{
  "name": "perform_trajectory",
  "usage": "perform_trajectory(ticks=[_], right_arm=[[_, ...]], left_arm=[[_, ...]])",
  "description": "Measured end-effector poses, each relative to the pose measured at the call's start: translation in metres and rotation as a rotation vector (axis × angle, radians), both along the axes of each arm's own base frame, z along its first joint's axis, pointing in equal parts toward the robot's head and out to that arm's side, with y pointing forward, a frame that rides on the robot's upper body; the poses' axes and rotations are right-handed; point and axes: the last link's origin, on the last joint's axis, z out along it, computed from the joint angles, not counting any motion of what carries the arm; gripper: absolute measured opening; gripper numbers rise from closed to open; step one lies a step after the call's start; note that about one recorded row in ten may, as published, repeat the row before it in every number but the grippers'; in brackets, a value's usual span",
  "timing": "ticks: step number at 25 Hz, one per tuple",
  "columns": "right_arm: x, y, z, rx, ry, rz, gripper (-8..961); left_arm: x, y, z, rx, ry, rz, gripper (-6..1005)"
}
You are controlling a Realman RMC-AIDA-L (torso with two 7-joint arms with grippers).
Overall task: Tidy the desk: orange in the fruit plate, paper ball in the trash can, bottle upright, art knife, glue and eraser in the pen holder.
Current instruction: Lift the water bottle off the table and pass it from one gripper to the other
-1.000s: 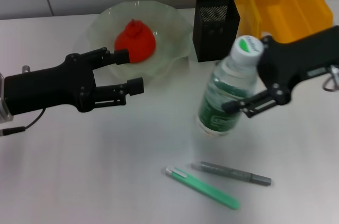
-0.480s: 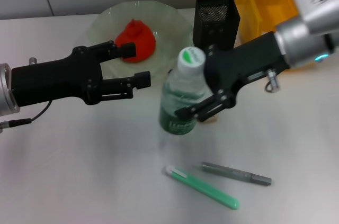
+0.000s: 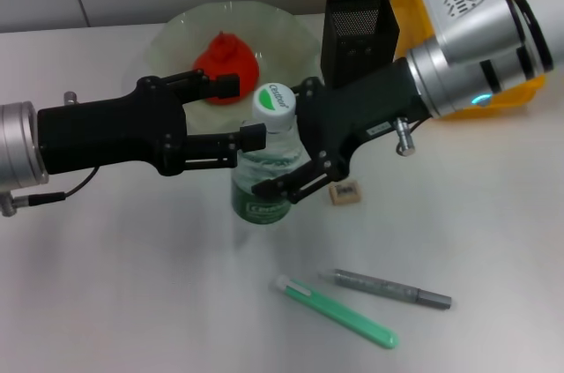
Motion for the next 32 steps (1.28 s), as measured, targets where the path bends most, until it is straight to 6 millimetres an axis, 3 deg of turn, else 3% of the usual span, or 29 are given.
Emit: perform_trajectory(ticks=[32], right_arm=[[-0.01,0.009,-0.018,0.0,0.007,-0.017,793]], left_arm=[[0.009,0.0,-0.016,0.023,-0.001,-0.052,861]])
